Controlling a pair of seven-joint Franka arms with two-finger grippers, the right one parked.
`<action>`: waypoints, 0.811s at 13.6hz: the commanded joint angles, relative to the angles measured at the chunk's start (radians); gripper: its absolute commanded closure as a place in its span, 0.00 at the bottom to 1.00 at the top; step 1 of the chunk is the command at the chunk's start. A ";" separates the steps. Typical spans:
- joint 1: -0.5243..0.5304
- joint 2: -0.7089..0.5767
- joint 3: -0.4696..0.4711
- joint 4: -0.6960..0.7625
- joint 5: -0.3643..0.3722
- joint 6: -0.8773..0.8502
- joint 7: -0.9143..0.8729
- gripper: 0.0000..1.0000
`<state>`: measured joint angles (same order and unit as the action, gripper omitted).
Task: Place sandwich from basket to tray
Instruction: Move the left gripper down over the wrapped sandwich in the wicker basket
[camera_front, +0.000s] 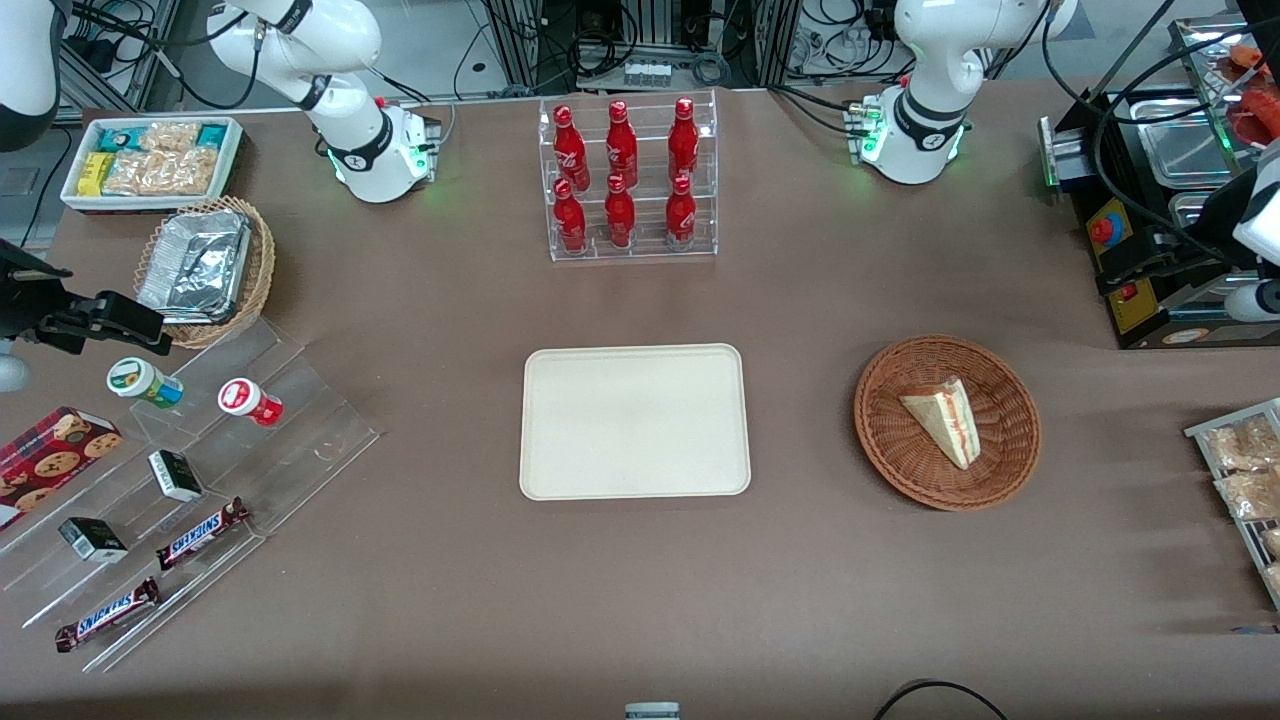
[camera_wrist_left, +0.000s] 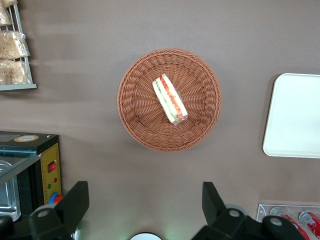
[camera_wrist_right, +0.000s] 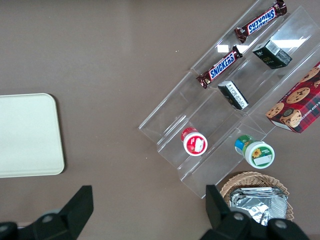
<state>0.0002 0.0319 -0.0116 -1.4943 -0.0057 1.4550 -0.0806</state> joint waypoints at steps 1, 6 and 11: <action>0.001 0.008 -0.002 0.017 -0.003 -0.005 0.012 0.00; 0.004 0.033 0.001 -0.048 -0.013 0.020 0.013 0.00; 0.006 -0.020 0.002 -0.326 0.003 0.302 -0.039 0.00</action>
<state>0.0043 0.0633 -0.0090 -1.7114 -0.0055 1.6707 -0.0851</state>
